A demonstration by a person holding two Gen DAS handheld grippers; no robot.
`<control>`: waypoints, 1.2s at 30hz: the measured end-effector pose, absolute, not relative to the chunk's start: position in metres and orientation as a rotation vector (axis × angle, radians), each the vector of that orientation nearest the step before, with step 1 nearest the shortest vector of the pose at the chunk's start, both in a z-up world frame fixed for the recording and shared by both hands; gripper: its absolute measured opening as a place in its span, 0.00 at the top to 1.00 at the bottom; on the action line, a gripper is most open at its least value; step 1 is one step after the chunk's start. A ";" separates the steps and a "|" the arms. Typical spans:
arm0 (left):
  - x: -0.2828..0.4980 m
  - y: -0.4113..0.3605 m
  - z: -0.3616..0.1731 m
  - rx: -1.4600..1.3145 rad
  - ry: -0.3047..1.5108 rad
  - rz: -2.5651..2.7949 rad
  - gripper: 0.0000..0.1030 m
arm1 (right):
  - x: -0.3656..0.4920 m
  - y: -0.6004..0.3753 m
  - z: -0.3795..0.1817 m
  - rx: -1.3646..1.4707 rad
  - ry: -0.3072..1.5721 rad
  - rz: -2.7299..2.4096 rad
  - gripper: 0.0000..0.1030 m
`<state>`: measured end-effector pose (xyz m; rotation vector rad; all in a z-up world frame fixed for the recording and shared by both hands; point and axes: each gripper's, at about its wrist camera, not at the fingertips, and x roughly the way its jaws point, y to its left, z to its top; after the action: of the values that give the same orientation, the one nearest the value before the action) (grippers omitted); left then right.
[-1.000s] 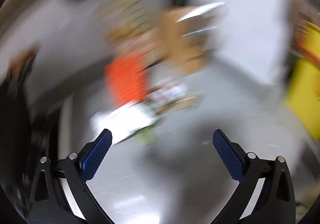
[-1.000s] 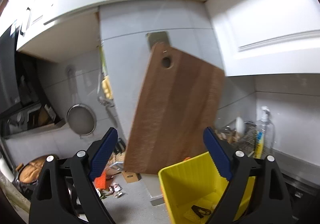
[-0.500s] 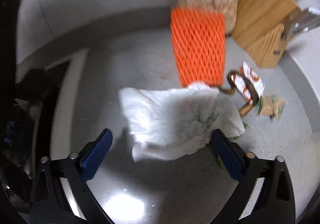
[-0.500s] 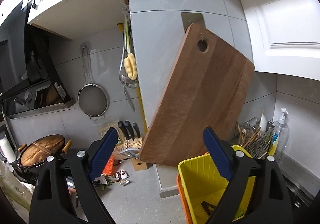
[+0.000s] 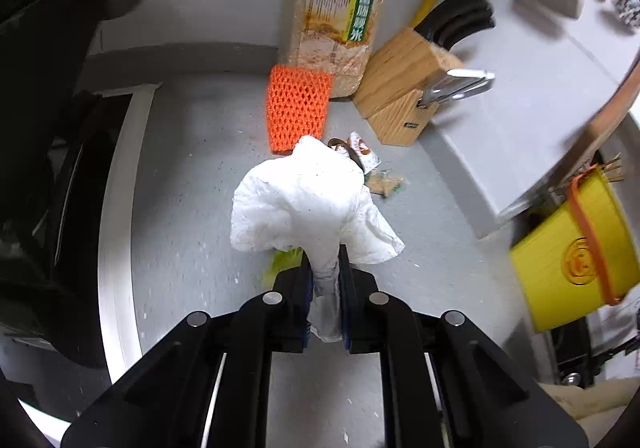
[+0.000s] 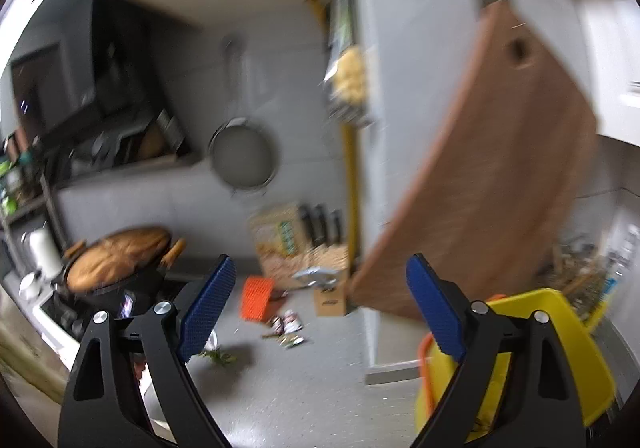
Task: Collect trash
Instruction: 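Lift the paper towel with the left tool while the right tool grasps a green leaf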
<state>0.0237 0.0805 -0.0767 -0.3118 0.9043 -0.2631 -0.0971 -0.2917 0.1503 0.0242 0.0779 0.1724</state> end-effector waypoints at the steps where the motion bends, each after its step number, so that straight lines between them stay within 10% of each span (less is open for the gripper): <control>1: 0.018 0.083 -0.074 -0.325 0.902 -0.258 0.88 | -0.088 -0.285 0.148 0.011 0.100 0.207 0.18; 36: -0.011 0.070 -0.016 -0.224 0.760 -0.240 0.89 | 0.070 -0.181 0.005 -0.073 0.579 0.529 0.18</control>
<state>-0.0112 0.0697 -0.0162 -0.2237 0.7598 -0.2398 0.0698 -0.1810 0.0047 -0.0726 0.5791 0.5292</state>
